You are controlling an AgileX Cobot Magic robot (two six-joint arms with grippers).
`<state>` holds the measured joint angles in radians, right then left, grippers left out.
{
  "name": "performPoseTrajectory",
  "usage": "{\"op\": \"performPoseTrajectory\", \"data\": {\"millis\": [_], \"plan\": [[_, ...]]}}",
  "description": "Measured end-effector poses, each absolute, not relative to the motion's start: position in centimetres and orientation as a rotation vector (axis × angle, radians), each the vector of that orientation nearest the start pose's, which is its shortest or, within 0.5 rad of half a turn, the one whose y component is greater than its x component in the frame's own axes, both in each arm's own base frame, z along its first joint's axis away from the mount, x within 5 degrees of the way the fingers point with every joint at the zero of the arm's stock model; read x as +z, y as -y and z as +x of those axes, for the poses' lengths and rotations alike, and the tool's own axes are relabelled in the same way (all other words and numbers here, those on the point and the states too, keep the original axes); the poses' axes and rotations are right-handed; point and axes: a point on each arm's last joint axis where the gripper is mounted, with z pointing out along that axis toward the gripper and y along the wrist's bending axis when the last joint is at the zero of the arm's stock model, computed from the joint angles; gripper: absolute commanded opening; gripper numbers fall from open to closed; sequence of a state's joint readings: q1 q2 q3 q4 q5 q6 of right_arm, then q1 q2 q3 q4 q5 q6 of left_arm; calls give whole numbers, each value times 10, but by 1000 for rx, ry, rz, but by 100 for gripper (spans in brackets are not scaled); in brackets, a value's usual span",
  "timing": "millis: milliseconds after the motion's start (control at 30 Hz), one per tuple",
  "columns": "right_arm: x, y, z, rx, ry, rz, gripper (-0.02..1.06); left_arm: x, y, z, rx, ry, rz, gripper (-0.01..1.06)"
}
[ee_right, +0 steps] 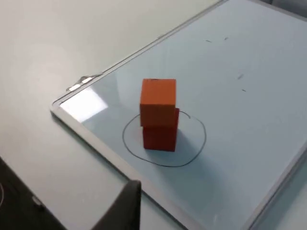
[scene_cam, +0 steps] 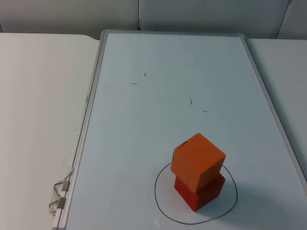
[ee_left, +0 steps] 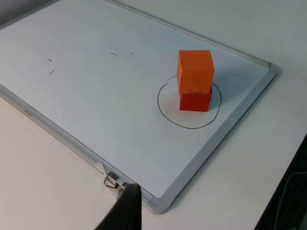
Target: Pick up one cube with the left hand and another cube with the right hand. First place the cube in the right hand at the target position, then stack the cube in the left hand on top.
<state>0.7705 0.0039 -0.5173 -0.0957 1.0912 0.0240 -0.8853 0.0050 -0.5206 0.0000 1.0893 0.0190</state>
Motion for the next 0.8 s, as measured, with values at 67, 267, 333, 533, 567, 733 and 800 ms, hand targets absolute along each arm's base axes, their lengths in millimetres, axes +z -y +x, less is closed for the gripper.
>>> {"op": "performPoseTrajectory", "data": {"millis": [67, 267, 333, 533, 567, 733, 800], "plan": [[280, 11, -1, 352, -1950, -713, 105, 281, -6, -5, -530, -1890, 916, 105], [280, 10, -3, 204, -2010, -470, 105, 281, -6, -5, -492, -1911, 851, 105], [280, 10, -4, 151, -2025, -383, 105, 281, -5, -5, -463, -1927, 804, 105], [280, 9, -6, 23, -2050, -172, 105, 281, -4, -6, -373, -1970, 655, 105], [280, 9, -6, 23, -2050, -172, 105, 281, -4, -6, -373, -1970, 655, 105], [280, 8, -7, -48, -2057, -54, 105, 281, -4, -7, -297, -1999, 530, 105], [280, 8, -7, -60, -2058, -34, 105, 281, -3, -7, -269, -2009, 484, 105]]}}
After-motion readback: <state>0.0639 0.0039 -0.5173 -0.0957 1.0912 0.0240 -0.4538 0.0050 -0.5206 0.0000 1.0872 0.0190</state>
